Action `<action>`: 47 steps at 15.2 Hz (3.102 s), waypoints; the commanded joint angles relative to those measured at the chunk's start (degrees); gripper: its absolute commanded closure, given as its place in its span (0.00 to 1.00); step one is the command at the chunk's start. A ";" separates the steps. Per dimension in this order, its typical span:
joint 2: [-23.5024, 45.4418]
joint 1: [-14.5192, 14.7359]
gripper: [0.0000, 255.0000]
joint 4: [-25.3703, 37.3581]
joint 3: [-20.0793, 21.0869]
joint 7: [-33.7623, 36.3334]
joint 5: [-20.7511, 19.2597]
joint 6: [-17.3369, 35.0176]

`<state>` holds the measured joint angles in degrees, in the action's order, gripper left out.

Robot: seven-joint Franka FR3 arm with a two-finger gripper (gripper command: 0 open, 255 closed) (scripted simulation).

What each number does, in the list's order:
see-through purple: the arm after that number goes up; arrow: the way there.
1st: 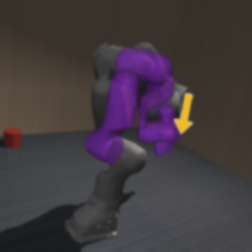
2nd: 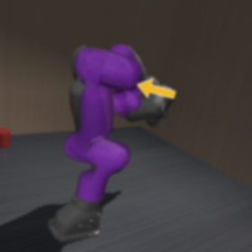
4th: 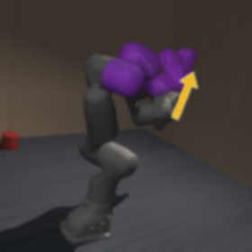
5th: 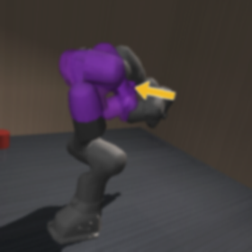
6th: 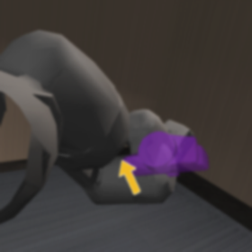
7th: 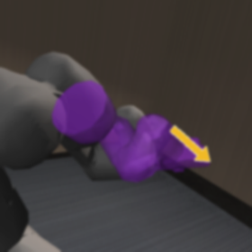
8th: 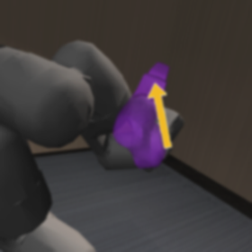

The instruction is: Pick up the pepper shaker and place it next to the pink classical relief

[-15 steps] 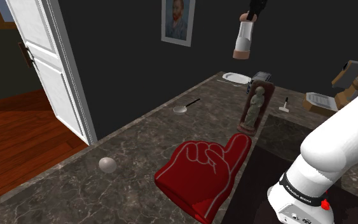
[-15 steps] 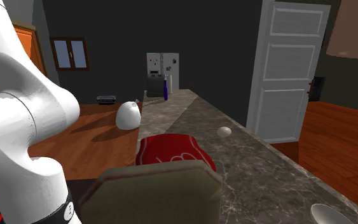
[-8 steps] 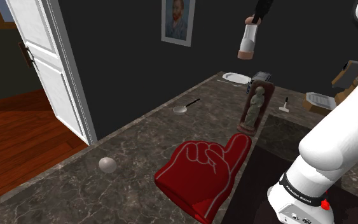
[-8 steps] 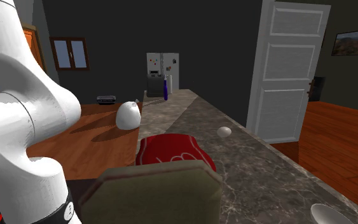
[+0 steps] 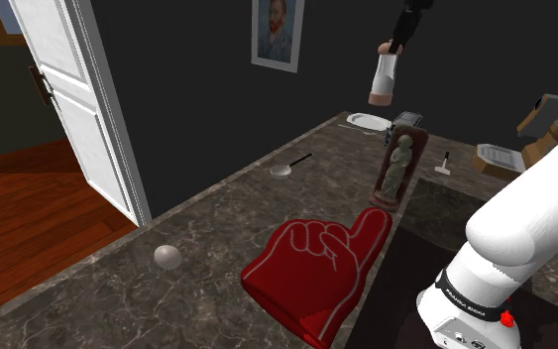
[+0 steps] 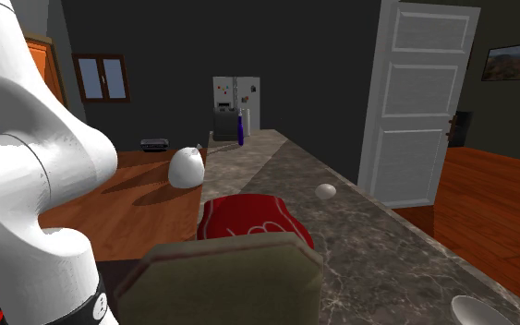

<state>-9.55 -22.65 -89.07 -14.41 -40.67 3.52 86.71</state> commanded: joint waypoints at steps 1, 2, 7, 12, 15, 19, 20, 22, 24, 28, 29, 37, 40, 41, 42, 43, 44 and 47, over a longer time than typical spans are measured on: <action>-0.66 -0.01 1.00 -2.36 0.08 -0.03 -0.17 1.76; -1.03 -0.01 1.00 -3.55 0.13 -0.03 -0.26 2.60; -2.58 -0.05 1.00 -9.19 0.31 -0.08 -0.62 6.73; -3.75 -0.11 1.00 -14.32 0.41 -0.19 -0.87 10.73; -4.28 -0.16 1.00 -17.19 0.43 -0.28 -0.97 13.08; -4.79 -0.22 1.00 -20.81 0.43 -0.44 -1.06 16.19; -4.89 -0.23 1.00 -21.67 0.43 -0.49 -1.08 16.96; -5.04 -0.26 1.00 -23.37 0.41 -0.59 -1.09 18.50; -5.14 -0.29 1.00 -25.01 0.39 -0.70 -1.10 20.04; -5.19 -0.33 1.00 -28.13 0.32 -0.94 -1.07 23.10; -5.17 -0.34 1.00 -28.88 0.30 -1.01 -1.06 23.87; -4.55 -0.38 1.00 -34.45 0.07 -1.66 -0.80 30.01; -4.11 -0.38 1.00 -36.34 -0.04 -1.95 -0.63 32.33; -3.93 -0.37 1.00 -36.94 -0.08 -2.06 -0.56 33.10; -3.74 -0.37 1.00 -37.54 -0.12 -2.17 -0.49 33.88; -3.54 -0.36 1.00 -38.12 -0.16 -2.28 -0.41 34.65; -3.33 -0.35 1.00 -38.70 -0.20 -2.40 -0.33 35.43; -2.60 -0.31 1.00 -40.34 -0.34 -2.78 -0.04 37.76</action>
<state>-12.30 -22.95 -128.87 -14.68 -43.31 3.42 123.75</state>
